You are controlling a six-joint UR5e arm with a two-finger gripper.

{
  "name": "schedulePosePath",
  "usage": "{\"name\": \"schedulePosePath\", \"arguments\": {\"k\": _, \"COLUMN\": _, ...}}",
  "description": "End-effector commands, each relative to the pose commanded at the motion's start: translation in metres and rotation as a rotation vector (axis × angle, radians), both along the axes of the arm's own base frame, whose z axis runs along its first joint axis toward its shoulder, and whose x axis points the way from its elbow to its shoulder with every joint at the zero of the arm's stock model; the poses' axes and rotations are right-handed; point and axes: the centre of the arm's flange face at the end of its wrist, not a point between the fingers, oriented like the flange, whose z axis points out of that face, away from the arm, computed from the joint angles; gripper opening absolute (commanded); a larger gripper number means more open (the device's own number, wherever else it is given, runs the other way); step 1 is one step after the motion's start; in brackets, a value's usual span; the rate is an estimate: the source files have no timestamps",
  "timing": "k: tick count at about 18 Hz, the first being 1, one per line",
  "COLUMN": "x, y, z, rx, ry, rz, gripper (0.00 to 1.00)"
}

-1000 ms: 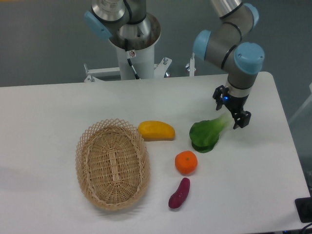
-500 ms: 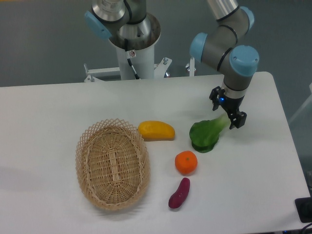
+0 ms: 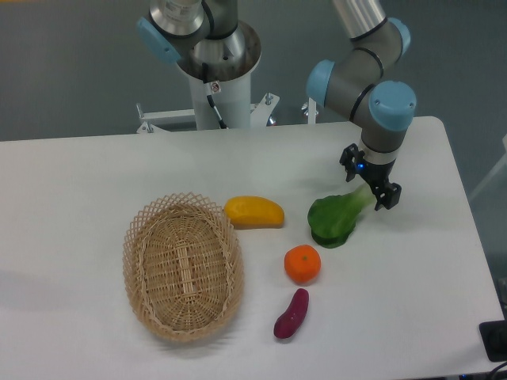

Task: Pick up the green vegetable from the table
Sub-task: 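Move the open gripper over the bok choy stem and lower it, then close the gripper on the bok choy stem and lift it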

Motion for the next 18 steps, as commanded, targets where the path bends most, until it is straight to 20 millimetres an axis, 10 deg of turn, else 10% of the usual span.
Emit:
{"name": "schedulePosePath", "arguments": {"k": 7, "x": -0.003, "y": 0.001, "z": 0.005, "rx": 0.005, "ry": 0.011, "rz": -0.002, "gripper": 0.36}}
{"name": "schedulePosePath", "arguments": {"k": 18, "x": -0.022, "y": -0.003, "z": 0.057, "rx": 0.014, "ry": 0.066, "rz": -0.076, "gripper": 0.33}}
